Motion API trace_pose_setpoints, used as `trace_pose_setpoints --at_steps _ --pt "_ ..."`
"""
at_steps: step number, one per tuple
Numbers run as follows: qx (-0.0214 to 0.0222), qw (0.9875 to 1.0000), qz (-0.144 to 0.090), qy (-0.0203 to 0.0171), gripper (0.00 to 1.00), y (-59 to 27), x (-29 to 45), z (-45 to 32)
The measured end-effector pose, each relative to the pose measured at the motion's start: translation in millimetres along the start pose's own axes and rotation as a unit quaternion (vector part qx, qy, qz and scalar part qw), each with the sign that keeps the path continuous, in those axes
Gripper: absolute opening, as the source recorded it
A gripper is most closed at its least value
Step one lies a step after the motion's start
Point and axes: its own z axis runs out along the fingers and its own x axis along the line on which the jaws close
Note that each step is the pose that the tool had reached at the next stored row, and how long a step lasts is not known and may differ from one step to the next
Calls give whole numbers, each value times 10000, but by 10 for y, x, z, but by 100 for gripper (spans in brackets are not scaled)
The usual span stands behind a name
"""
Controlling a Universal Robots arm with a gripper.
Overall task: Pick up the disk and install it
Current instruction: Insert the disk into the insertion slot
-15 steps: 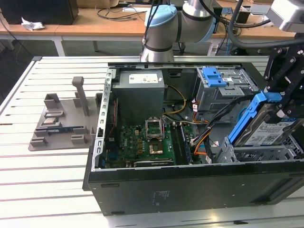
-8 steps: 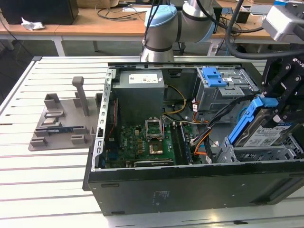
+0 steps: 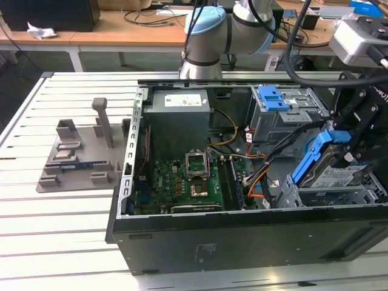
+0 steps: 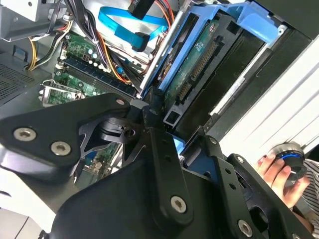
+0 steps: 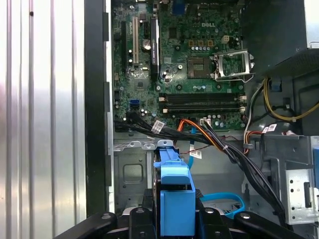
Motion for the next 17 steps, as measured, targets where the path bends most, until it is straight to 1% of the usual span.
trace_pose_setpoints --at_steps 9,10,11,16,17 --pt "1 10000 0 -2 36 -1 0 4" --pt "0 10000 0 -1 38 -1 0 4" --pt "0 10000 -1 -1 44 -1 0 4" --pt "0 10000 -1 -1 44 -1 0 5" --pt "0 10000 0 0 42 -1 0 5"
